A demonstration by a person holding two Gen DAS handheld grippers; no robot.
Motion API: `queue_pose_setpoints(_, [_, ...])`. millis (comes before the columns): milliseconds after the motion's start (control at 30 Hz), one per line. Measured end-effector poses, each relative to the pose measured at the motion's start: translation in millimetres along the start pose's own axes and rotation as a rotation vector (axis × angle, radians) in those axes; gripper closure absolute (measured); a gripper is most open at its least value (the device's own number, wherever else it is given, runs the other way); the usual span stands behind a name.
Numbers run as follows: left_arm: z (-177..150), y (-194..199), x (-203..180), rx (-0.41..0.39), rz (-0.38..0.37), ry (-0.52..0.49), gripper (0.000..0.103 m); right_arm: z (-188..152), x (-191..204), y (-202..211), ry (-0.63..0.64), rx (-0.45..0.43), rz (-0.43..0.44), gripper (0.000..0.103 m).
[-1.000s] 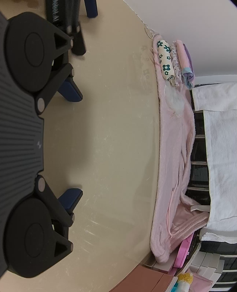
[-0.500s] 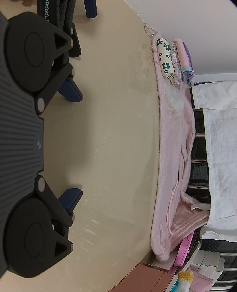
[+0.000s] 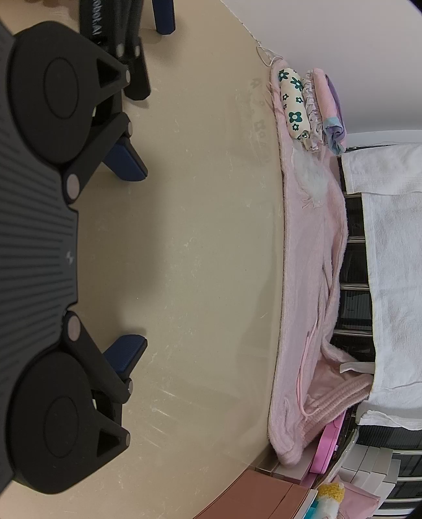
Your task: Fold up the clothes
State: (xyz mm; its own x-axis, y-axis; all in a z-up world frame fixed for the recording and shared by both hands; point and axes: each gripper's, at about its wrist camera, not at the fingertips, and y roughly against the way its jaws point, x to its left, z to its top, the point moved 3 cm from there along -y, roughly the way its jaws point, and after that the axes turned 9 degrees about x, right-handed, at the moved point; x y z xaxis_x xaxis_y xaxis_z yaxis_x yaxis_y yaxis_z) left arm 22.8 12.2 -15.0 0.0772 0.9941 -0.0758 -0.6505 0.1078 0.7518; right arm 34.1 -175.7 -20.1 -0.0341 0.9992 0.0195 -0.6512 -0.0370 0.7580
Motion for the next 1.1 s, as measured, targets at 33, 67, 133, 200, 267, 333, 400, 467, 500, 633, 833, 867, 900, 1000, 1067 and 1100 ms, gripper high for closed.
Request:
queue_pose_setpoints(33, [-0.1, -0.2, -1.0, -0.001, 0.008, 0.0, 0.0, 0.0, 0.0, 0.0, 0.0, 0.0, 0.0, 0.001])
queue_pose_setpoints(67, [-0.2, -0.7, -2.7, 0.002, 0.022, -0.007, 0.0, -0.1, 0.0, 0.0, 0.0, 0.0, 0.0, 0.001])
queue_pose_setpoints(133, [-0.3, -2.2, -6.2, 0.005, 0.051, -0.017, 0.0, 0.0, -0.2, -0.2, 0.0, 0.0, -0.001, 0.001])
queue_pose_setpoints(200, [0.1, -2.7, -6.7, 0.005, 0.062, -0.013, 0.0, 0.1, -0.9, -0.2, -0.007, -0.001, -0.002, 0.001])
queue_pose_setpoints(267, [0.4, -2.9, -6.2, 0.001, 0.067, -0.002, 0.0, -0.1, -0.7, -0.2, -0.009, -0.001, -0.003, 0.001])
queue_pose_setpoints(333, [0.3, -3.0, -5.6, -0.009, 0.074, 0.013, 0.0, -0.3, -0.9, -0.1, -0.01, -0.003, 0.0, 0.001])
queue_pose_setpoints(400, [0.0, -3.4, -6.3, -0.007, 0.091, 0.013, 0.0, -0.4, -2.6, 0.2, -0.015, -0.004, 0.004, 0.001])
queue_pose_setpoints(467, [0.2, -4.3, -8.2, -0.001, 0.109, 0.005, 0.0, -0.5, -4.0, 0.0, -0.023, -0.004, -0.006, 0.001])
queue_pose_setpoints(500, [0.3, -4.7, -9.0, 0.001, 0.117, 0.004, 0.0, -0.5, -4.5, 0.0, -0.026, -0.003, -0.011, 0.001])
queue_pose_setpoints(633, [0.1, -4.2, -9.5, 0.002, 0.121, 0.006, 0.0, -1.9, -5.4, 1.0, -0.024, -0.002, -0.017, 0.001])
queue_pose_setpoints(833, [-0.3, -4.0, -10.5, 0.002, 0.122, 0.006, 0.0, -4.5, -5.3, 3.2, -0.017, -0.001, -0.015, 0.001])
queue_pose_setpoints(867, [-0.4, -4.0, -10.5, 0.002, 0.122, 0.006, 0.0, -4.7, -5.5, 3.3, -0.016, 0.0, -0.015, 0.001])
queue_pose_setpoints(900, [-0.4, -4.0, -10.4, 0.002, 0.122, 0.006, 0.0, -4.8, -5.7, 3.5, -0.016, 0.0, -0.014, 0.001])
queue_pose_setpoints(1000, [-0.2, -4.0, -10.0, 0.002, 0.121, 0.005, 0.0, -4.8, -5.3, 3.5, -0.012, 0.0, -0.011, 0.001])
queue_pose_setpoints(1067, [0.1, -4.2, -10.3, 0.002, 0.12, 0.004, 0.0, -4.5, -4.4, 3.5, -0.01, 0.0, -0.01, 0.001])
queue_pose_setpoints(1100, [0.0, -4.1, -10.7, 0.002, 0.12, 0.003, 0.0, -4.5, -4.1, 3.5, -0.009, 0.0, -0.009, 0.001])
